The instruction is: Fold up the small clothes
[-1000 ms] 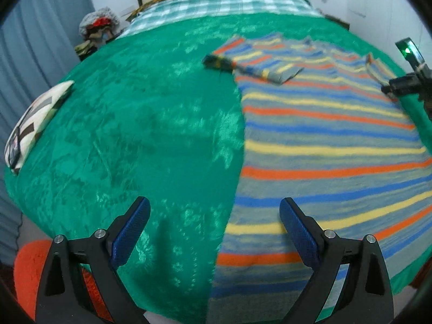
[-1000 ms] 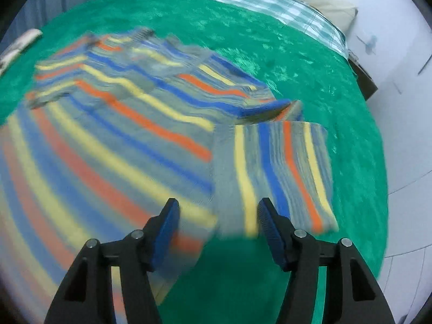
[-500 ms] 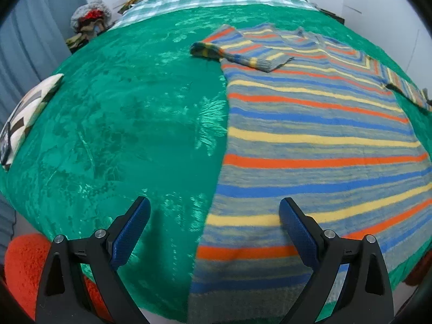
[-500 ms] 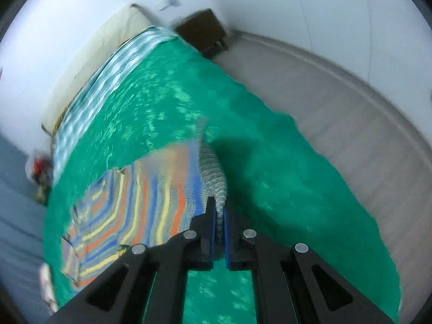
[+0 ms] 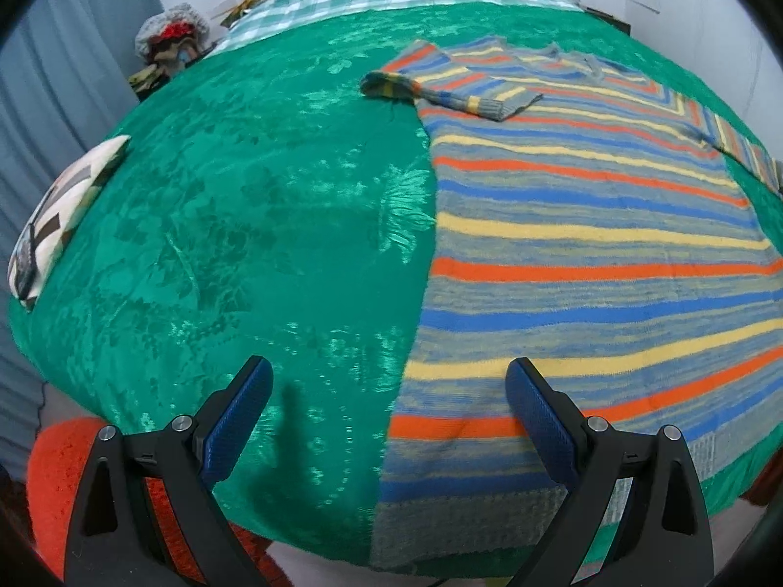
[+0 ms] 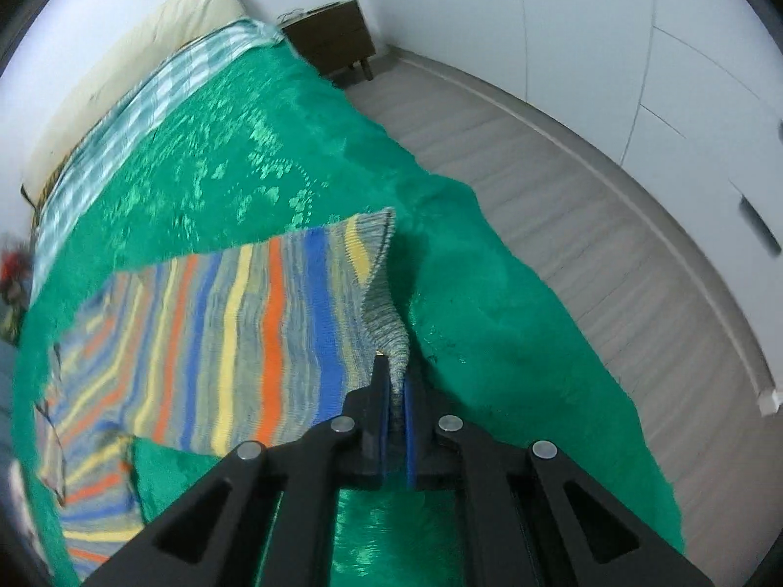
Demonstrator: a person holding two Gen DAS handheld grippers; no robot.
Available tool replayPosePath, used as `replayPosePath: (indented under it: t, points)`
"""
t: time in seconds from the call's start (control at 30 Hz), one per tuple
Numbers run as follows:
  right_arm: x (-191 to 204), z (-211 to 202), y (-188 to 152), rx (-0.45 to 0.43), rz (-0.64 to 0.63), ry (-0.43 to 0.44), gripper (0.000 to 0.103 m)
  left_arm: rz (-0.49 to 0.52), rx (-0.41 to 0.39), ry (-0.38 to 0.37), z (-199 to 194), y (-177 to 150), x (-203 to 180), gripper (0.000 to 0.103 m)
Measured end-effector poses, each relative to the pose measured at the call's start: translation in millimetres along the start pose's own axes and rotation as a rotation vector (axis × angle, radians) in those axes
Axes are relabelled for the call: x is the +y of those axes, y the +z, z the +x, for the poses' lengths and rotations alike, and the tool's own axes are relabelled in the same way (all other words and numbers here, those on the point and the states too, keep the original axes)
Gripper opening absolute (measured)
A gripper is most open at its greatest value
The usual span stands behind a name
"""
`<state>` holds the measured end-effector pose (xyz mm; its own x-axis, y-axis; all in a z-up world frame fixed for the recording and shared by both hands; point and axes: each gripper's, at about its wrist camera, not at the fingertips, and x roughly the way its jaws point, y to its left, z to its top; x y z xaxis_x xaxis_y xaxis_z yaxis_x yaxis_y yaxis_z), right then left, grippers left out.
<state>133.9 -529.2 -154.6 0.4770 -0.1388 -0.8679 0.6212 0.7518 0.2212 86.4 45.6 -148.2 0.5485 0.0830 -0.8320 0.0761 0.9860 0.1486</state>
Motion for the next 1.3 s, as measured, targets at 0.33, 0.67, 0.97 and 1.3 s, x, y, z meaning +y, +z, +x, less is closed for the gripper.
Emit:
replayPosePath:
  t: [0.33,0.67,0.97,1.3]
  points:
    - [0,-56,-32,-0.085,-0.162,-0.214,0.05,-0.009,-0.004,-0.027,-26,16,20,0.097]
    - [151,-120,-198,0.021,-0.523,0.328,0.05,0.286,-0.134,-0.278,-11,165,-61,0.102]
    - [199,-93,-295,0.134,-0.794,0.327,0.05,0.454,0.107,-0.252,130,183,-92,0.073]
    - [187,-85,-281,0.162,-0.692,0.381,0.052,0.52,-0.049,-0.257,80,175,-74,0.092]
